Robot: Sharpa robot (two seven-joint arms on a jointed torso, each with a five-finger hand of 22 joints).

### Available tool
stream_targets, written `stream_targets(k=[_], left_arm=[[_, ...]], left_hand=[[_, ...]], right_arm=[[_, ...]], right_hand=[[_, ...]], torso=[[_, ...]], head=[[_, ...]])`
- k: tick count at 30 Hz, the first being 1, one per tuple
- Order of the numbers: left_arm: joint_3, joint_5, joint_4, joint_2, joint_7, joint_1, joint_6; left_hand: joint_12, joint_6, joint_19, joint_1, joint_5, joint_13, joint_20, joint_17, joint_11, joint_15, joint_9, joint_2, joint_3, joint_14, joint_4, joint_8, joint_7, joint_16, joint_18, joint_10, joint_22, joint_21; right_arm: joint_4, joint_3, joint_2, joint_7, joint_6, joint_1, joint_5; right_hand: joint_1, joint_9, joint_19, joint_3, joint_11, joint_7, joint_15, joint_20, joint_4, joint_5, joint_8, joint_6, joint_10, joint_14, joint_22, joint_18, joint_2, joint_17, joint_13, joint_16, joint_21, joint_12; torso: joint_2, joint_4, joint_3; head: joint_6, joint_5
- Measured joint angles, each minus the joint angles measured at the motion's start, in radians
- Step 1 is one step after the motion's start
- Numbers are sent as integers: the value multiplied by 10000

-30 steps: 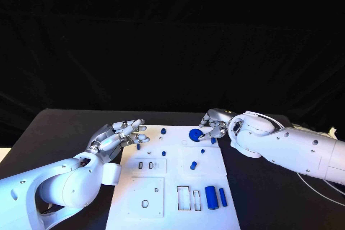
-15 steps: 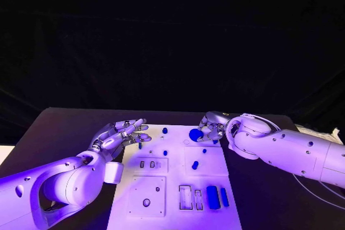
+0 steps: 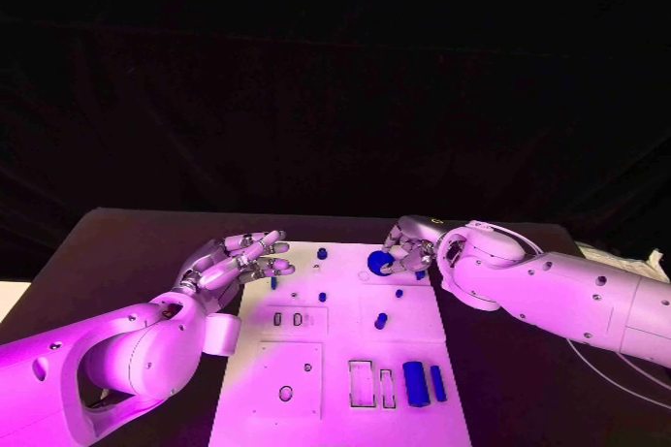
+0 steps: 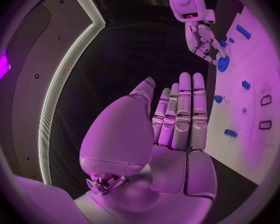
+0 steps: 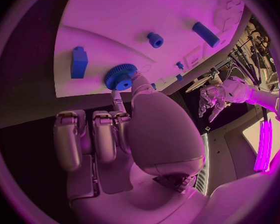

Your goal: Assemble the parts on the task board

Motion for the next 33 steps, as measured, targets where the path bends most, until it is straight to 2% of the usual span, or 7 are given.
stream_targets(k=[15,17,20,26,33], left_arm=[[0,3,-15,-5,-34,-1,59],[0,3,-15,-7,-39,-1,66],[-1,3,-13,-8,-46,-1,75],[-1,4,-11,-13,-59,-1,99],[-1,4,-10,-22,-80,-1,135]], left_hand=[[0,0,0,0,-37,-1,0,0,0,0,0,0,0,0,0,0,0,0,-1,0,1,-23],[0,0,0,0,-37,-1,0,10,0,0,0,0,0,0,0,0,0,0,0,0,-9,-38],[0,0,0,0,-73,-1,0,10,0,0,0,0,0,0,0,-38,0,0,0,0,-9,-38],[0,0,0,0,-73,-1,0,10,0,0,0,0,4,0,-4,-38,0,-2,0,0,-9,-38],[0,0,0,0,-126,-1,0,24,0,0,0,0,28,0,-28,-38,0,-67,0,0,-19,-37]], right_arm=[[-86,0,169,-59,-96,3,-152],[-118,0,195,-61,-85,3,-170],[-163,1,237,-63,-64,0,-197],[-201,18,278,-63,-40,-36,-272],[-184,33,239,-50,-5,-54,-490]], right_hand=[[1,-2,0,30,-1,2,0,0,-31,0,0,2,0,0,-2,1,-2,-2,-2,0,39,0],[3,-2,0,67,-1,36,-1,0,-71,0,0,36,0,0,-2,1,0,-2,-2,0,39,0],[72,-3,-1,107,-1,-5,-1,0,-220,0,0,77,0,1,-3,0,68,-2,-3,0,39,-1],[205,-7,-1,376,-1,-20,-1,0,-488,-467,60,241,0,0,-3,1,191,-3,-3,0,77,-1],[307,10,-1,495,-1,-31,-1,0,-607,-472,73,280,0,0,-4,1,167,-4,-4,0,77,-1]], torso=[[0,3,1],[1,2,1],[1,4,3],[1,-3,7],[1,-3,7]], head=[[-58,2],[-62,7],[-74,9],[-87,33],[-116,21]])
